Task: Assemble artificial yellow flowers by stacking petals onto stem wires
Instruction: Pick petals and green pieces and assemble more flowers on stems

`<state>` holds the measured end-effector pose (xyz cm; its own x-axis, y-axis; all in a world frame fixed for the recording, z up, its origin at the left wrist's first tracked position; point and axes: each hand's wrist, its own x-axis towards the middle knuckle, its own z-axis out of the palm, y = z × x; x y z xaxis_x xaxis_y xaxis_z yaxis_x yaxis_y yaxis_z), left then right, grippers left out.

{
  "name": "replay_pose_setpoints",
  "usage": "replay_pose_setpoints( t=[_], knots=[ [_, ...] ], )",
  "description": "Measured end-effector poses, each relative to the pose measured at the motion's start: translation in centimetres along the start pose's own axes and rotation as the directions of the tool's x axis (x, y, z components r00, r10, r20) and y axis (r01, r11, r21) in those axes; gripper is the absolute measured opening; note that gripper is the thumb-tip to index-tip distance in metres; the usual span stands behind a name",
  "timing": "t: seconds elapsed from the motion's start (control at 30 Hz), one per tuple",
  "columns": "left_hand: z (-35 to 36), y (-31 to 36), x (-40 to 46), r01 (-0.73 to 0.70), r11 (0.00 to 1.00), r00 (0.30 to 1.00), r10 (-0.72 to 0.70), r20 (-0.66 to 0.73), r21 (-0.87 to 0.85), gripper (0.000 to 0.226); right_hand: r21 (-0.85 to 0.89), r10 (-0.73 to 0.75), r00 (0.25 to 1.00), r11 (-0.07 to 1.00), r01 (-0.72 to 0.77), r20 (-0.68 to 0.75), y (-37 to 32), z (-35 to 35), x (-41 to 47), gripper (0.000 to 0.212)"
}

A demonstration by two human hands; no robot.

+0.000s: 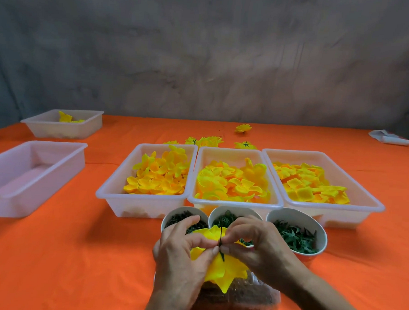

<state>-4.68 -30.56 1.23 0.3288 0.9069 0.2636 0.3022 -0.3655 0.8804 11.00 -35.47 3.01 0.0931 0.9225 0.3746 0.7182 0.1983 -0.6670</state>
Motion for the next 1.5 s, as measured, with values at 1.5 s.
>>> replay_pose_setpoints(
  t=[1.5],
  knots=[
    [0.2, -1.8, -1.4, -0.070, 0.992, 0.996, 0.064, -0.064, -0.108, 0.020, 0.342, 0.031, 0.995, 0.940, 0.005, -0.098, 1.5, 1.2, -1.5, 0.015]
  ],
)
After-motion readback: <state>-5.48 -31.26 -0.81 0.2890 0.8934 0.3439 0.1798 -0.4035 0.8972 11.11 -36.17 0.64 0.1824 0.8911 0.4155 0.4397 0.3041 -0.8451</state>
